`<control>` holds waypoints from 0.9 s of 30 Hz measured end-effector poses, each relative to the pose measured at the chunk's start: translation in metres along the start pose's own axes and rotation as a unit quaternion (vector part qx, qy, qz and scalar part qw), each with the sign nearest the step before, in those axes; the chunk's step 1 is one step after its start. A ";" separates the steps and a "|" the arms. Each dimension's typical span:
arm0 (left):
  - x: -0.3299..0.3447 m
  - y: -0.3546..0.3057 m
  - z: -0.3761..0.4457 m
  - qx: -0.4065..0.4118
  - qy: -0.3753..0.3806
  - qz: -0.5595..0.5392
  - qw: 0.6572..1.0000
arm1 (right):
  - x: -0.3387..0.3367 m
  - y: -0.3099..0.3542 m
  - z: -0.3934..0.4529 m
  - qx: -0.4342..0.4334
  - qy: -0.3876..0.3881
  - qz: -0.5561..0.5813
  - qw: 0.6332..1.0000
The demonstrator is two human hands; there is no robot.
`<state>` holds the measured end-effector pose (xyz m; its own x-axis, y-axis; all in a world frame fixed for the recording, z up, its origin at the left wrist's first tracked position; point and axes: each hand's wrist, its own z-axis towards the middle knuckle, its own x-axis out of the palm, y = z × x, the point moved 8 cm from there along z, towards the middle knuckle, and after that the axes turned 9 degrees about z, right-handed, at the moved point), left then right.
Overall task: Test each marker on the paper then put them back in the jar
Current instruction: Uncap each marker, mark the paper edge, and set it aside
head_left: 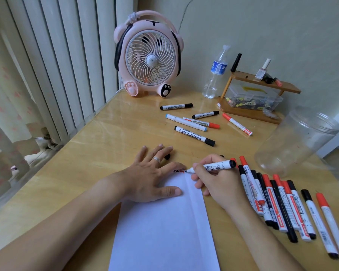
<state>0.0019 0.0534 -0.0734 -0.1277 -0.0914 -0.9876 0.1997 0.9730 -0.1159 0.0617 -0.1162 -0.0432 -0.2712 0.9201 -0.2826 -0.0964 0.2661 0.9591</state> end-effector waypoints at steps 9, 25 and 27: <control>-0.003 0.002 -0.001 -0.003 -0.015 -0.017 1.000 | -0.001 -0.002 0.000 -0.002 0.006 0.002 1.000; -0.004 0.005 0.001 -0.013 -0.043 -0.019 0.999 | -0.002 -0.002 0.001 -0.003 0.001 0.011 1.000; -0.007 0.007 0.001 -0.023 -0.050 -0.055 0.997 | -0.002 -0.003 0.001 -0.001 0.004 0.007 1.000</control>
<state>0.0049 0.0608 -0.0676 -0.0479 -0.2163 -0.9751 0.1444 0.9645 -0.2211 0.0637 -0.1187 -0.0457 -0.2799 0.9215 -0.2691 -0.0942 0.2526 0.9630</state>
